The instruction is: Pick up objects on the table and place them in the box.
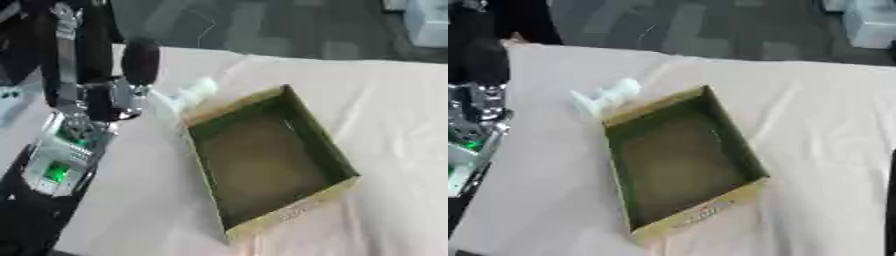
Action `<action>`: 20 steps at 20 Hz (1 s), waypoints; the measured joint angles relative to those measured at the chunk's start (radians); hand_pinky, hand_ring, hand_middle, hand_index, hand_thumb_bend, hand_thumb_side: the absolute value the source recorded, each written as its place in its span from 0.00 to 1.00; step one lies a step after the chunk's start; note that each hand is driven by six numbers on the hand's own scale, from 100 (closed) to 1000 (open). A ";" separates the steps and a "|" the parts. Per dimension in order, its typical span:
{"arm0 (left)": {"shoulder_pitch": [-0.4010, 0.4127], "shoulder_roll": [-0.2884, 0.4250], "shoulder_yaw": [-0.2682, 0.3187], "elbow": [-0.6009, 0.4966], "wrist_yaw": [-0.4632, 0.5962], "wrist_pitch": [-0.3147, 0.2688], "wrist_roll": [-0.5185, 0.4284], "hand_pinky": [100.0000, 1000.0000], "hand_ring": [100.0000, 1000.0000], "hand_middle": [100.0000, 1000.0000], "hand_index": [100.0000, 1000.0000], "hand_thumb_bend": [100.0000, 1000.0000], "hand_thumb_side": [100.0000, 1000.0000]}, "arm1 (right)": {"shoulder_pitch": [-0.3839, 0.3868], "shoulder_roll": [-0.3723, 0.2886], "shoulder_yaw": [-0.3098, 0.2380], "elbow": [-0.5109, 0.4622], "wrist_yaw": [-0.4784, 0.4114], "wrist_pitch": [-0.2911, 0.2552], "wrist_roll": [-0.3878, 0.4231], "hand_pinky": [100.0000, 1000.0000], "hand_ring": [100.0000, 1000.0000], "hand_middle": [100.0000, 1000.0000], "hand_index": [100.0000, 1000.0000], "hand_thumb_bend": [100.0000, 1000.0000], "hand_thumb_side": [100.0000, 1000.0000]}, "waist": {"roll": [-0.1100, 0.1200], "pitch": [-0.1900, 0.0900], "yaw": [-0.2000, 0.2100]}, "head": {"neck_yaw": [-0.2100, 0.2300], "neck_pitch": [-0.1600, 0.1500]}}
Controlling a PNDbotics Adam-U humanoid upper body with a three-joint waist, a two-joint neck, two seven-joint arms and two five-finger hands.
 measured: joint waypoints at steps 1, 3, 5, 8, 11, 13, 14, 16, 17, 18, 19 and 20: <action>0.000 0.000 0.000 0.000 0.000 0.000 0.000 0.61 0.61 0.78 0.80 0.23 0.72 | 0.000 0.000 0.000 0.000 0.000 0.000 0.000 0.40 0.31 0.31 0.42 0.00 1.00 | 0.000 0.000 0.000 | 0.000 0.000; 0.000 0.000 0.000 0.000 0.000 0.001 -0.001 0.61 0.61 0.78 0.80 0.23 0.72 | 0.000 0.000 0.000 0.000 0.000 0.000 0.000 0.40 0.31 0.31 0.42 0.00 1.00 | 0.000 0.000 0.000 | 0.000 0.000; 0.000 0.000 0.000 0.000 0.000 0.002 -0.003 0.61 0.61 0.78 0.80 0.23 0.72 | 0.000 0.000 0.000 0.000 0.000 0.000 0.000 0.40 0.31 0.31 0.42 0.00 1.00 | 0.000 0.000 0.000 | 0.000 0.000; 0.000 0.000 0.000 0.000 0.000 0.004 -0.004 0.61 0.61 0.78 0.80 0.23 0.72 | 0.000 0.000 0.000 0.000 0.000 -0.001 0.001 0.40 0.31 0.31 0.42 0.00 1.00 | 0.000 0.000 0.000 | 0.000 0.000; 0.000 0.000 0.000 0.000 0.000 0.005 -0.005 0.62 0.61 0.79 0.80 0.22 0.73 | 0.000 0.000 0.000 0.000 0.000 -0.001 0.001 0.40 0.31 0.31 0.42 0.00 1.00 | 0.000 0.000 -0.003 | 0.000 0.000; 0.001 0.000 0.000 0.000 0.000 0.013 -0.013 0.62 0.62 0.80 0.82 0.20 0.75 | 0.000 0.000 -0.001 0.000 0.000 -0.001 0.001 0.40 0.31 0.31 0.42 0.00 1.00 | 0.000 0.000 -0.018 | 0.000 0.000; 0.001 0.001 0.000 0.000 -0.001 0.023 -0.020 0.62 0.62 0.80 0.82 0.19 0.76 | 0.000 0.000 -0.003 0.000 0.000 0.001 0.000 0.40 0.31 0.31 0.42 0.00 1.00 | 0.000 0.000 -0.024 | -0.001 0.000; 0.000 0.013 0.006 0.000 -0.002 0.054 -0.039 0.63 0.62 0.81 0.82 0.18 0.75 | 0.000 0.000 -0.006 0.000 0.001 0.004 -0.003 0.40 0.31 0.31 0.42 0.00 1.00 | 0.000 -0.002 -0.029 | -0.010 0.000; -0.002 0.025 0.011 0.000 -0.002 0.075 -0.053 0.62 0.61 0.81 0.82 0.16 0.75 | 0.000 0.000 -0.006 -0.001 0.002 0.007 -0.004 0.40 0.31 0.31 0.42 0.00 1.00 | 0.001 -0.003 -0.032 | -0.014 0.000; -0.008 0.041 0.017 0.000 -0.002 0.098 -0.071 0.62 0.60 0.81 0.82 0.14 0.75 | 0.000 0.000 -0.006 -0.002 0.004 0.010 -0.004 0.40 0.31 0.31 0.42 0.00 1.00 | 0.003 -0.005 -0.034 | -0.017 0.000; -0.016 0.068 0.025 0.000 0.000 0.126 -0.095 0.62 0.61 0.81 0.82 0.16 0.75 | 0.000 0.000 -0.005 -0.004 0.004 0.013 -0.004 0.40 0.31 0.31 0.42 0.00 1.00 | 0.007 -0.008 -0.038 | -0.017 0.000; -0.027 0.094 0.035 0.000 0.003 0.153 -0.121 0.62 0.60 0.81 0.82 0.11 0.75 | 0.001 0.000 -0.005 -0.006 0.004 0.014 -0.005 0.40 0.31 0.31 0.42 0.00 1.00 | 0.011 -0.011 -0.041 | -0.017 0.000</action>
